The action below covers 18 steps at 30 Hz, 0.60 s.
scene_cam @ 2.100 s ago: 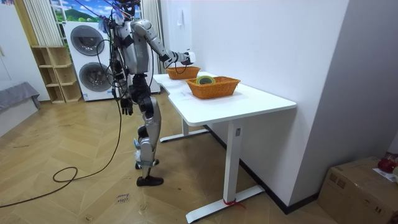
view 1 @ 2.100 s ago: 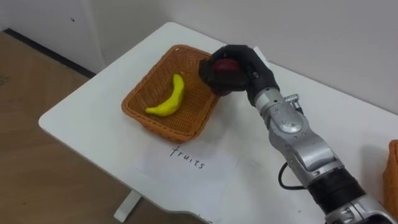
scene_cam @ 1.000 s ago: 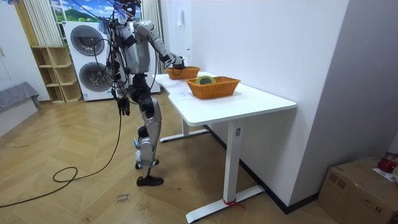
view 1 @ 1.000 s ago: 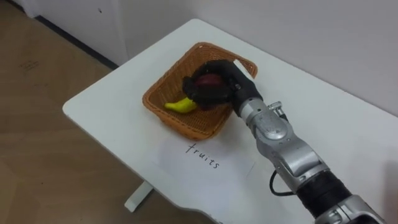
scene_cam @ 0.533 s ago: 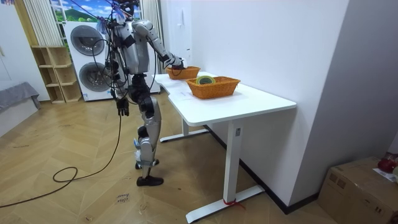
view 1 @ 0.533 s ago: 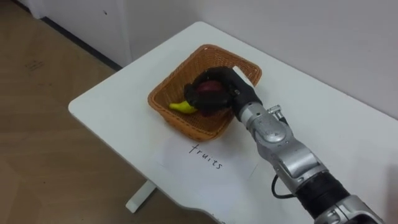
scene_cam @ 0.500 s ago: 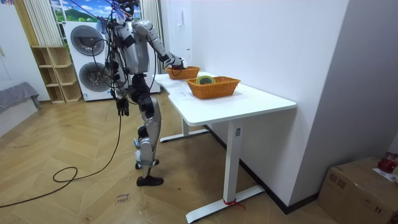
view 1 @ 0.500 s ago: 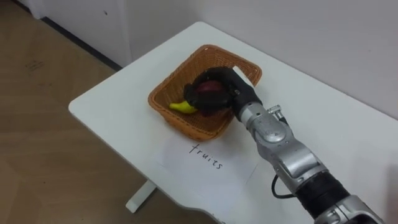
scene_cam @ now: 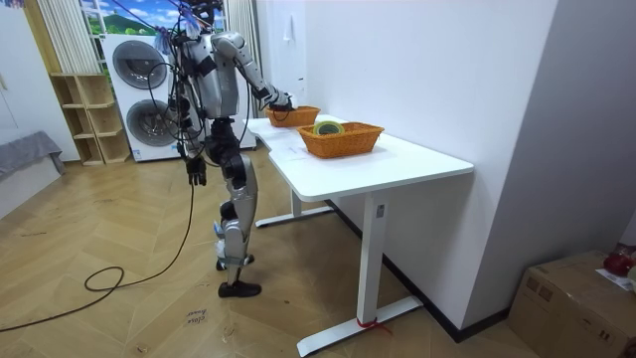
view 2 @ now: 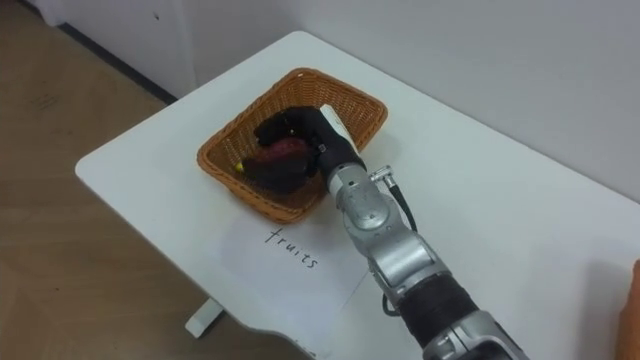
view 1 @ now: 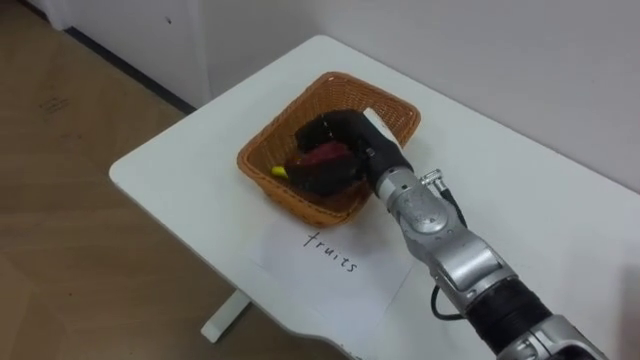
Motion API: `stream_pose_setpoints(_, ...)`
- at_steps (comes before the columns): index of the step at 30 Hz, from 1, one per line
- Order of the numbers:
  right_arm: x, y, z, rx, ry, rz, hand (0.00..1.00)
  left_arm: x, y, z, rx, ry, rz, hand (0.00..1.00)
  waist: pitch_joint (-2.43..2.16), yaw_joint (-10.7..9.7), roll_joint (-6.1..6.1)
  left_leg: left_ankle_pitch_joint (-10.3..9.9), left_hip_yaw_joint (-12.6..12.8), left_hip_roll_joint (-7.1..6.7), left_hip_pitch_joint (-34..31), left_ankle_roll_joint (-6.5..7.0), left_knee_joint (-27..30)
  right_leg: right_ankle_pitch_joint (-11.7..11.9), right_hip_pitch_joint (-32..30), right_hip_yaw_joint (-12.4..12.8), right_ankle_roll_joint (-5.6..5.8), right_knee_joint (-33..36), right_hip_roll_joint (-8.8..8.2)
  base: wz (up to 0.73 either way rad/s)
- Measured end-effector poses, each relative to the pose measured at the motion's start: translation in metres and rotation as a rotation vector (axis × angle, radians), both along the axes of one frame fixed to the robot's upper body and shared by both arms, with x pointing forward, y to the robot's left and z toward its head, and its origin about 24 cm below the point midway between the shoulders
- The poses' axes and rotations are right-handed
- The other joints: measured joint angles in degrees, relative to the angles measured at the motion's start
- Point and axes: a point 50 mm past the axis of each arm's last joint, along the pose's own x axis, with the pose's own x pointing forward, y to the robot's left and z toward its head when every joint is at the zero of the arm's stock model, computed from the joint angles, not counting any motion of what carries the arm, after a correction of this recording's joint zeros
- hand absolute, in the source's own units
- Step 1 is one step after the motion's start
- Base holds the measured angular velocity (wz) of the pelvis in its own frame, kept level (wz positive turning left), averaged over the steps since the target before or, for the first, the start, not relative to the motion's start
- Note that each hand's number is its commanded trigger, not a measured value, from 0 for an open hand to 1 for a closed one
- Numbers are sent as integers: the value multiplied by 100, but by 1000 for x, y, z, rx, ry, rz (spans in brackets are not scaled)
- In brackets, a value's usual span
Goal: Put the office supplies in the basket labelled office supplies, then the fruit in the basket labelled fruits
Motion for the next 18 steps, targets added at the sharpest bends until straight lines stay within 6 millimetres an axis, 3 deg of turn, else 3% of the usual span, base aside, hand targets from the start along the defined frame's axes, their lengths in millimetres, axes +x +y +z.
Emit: stream_pose_setpoints(18,0,-1,-2,2,9,-4,0,3,0,0,-10,-4,-2,0,1,-32,2,0,-9,-8,27,1,5,0,38,41,0,0,0,0)
